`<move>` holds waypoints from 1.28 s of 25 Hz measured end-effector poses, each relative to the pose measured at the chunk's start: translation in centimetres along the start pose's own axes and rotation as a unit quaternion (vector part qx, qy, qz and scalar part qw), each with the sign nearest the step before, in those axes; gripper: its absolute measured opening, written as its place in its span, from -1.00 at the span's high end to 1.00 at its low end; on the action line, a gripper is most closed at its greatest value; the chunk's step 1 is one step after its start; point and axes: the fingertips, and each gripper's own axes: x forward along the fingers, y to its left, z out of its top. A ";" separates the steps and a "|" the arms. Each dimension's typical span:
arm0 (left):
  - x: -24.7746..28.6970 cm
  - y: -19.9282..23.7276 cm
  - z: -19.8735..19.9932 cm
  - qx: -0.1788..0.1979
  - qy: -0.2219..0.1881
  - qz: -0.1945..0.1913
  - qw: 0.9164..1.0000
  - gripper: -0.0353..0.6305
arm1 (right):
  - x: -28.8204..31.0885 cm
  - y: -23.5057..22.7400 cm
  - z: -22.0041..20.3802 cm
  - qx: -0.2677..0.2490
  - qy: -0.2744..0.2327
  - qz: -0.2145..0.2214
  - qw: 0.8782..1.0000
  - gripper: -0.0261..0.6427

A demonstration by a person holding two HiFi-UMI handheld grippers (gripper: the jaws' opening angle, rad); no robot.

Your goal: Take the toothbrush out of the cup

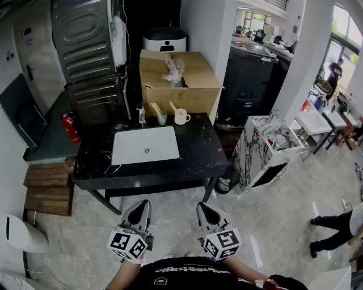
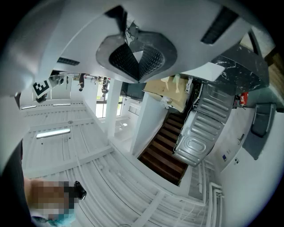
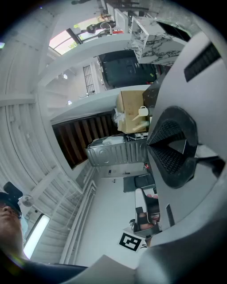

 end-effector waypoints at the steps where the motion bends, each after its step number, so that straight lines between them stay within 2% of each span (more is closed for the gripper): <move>1: 0.0 -0.2 -0.1 0.004 0.002 -0.004 1.000 0.85 | -0.1 0.0 0.0 0.002 0.001 0.000 1.000 0.81; 12: -0.1 -1.6 -0.9 -0.008 0.009 -0.009 1.000 0.85 | -1.0 -0.8 -0.6 0.011 0.003 -0.008 1.000 0.81; 20: -0.2 -2.4 -1.2 -0.003 0.011 -0.011 1.000 0.85 | -1.4 -0.5 -0.5 0.015 -0.005 0.006 1.000 0.82; 32: 1.1 -4.8 -1.6 -0.005 0.016 -0.006 1.000 0.85 | -2.6 -3.2 -0.7 0.030 0.003 0.008 1.000 0.81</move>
